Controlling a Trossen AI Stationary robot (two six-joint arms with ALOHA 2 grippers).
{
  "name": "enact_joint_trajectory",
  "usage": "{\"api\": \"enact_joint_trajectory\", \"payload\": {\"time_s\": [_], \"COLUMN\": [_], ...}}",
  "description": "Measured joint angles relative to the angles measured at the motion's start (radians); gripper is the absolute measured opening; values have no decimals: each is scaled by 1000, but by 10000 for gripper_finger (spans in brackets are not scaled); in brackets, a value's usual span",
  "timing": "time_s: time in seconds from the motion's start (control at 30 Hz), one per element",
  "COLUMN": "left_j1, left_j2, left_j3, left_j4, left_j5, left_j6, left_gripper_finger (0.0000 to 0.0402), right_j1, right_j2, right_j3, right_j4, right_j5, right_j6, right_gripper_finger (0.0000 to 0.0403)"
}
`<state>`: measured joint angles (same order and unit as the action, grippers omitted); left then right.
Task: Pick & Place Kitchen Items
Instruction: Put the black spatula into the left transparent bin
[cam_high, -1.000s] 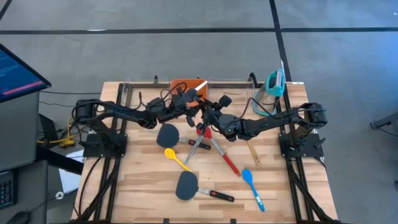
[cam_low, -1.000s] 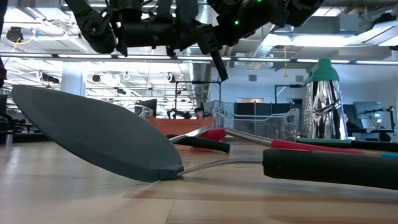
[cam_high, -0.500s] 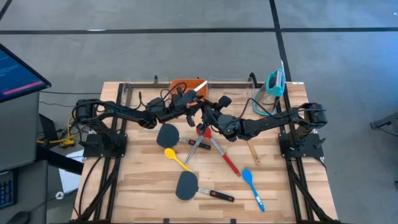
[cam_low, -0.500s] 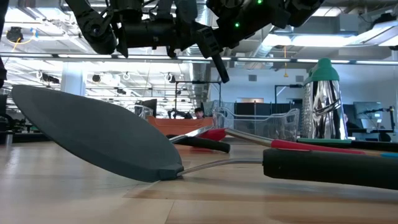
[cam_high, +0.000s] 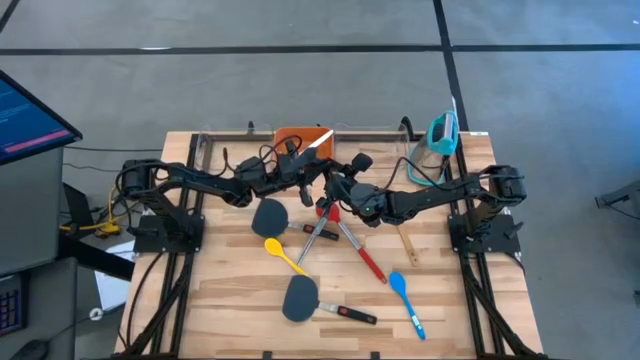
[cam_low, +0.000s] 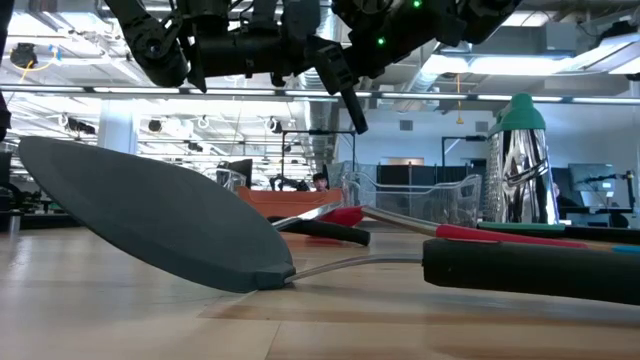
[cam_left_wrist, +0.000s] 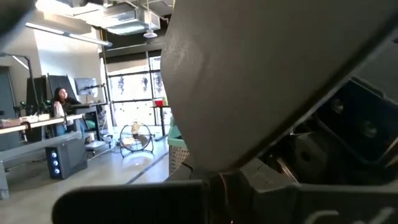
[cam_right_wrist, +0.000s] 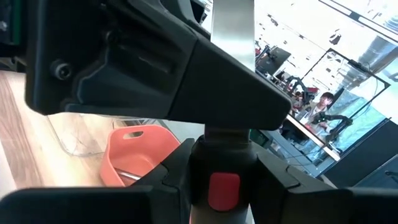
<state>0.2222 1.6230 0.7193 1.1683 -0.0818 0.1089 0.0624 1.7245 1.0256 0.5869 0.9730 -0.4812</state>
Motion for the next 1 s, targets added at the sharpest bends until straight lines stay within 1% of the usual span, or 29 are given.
{"api": "enact_joint_trajectory", "payload": {"time_s": [0.03, 0.07, 0.1, 0.23, 0.33, 0.43, 0.57, 0.67, 0.77, 0.87, 1.0], "left_j1": [0, 0, 0, 2, 9, 18, 32, 45, 60, 69, 69], "left_j2": [0, 0, 0, 0, 0, 0, -1, -13, -48, -112, -229], "left_j3": [0, 0, 0, -1, -1, -1, -1, -1, -3, -2, -2], "left_j4": [0, -1, -4, -9, -12, -12, -23, -62, -130, -219, -376], "left_j5": [0, 3, 3, -8, -6, -4, 0, 0, 0, 0, 0], "left_j6": [3, 7, 16, 29, 32, 27, 24, 23, 23, 50, 98], "left_gripper_finger": [4, 3, 2, 0, 0, 0, 0, 0, 1, 1, 1], "right_j1": [0, 0, 2, 20, 36, 51, 74, 89, 102, 109, 109], "right_j2": [0, 0, 0, -8, -18, -41, -76, -122, -172, -224, -283], "right_j3": [0, 0, 0, 0, 0, 1, 0, 0, 0, 0, 0], "right_j4": [0, -3, -8, -23, -28, -47, -104, -196, -307, -435, -619], "right_j5": [0, 0, 2, 37, 74, 134, 263, 321, 331, 314, 306], "right_j6": [0, 0, -1, -23, -29, -73, -144, -143, -12, 120, 259], "right_gripper_finger": [105, 117, 134, 225, 275, 303, 314, 305, 271, 210, 100]}}
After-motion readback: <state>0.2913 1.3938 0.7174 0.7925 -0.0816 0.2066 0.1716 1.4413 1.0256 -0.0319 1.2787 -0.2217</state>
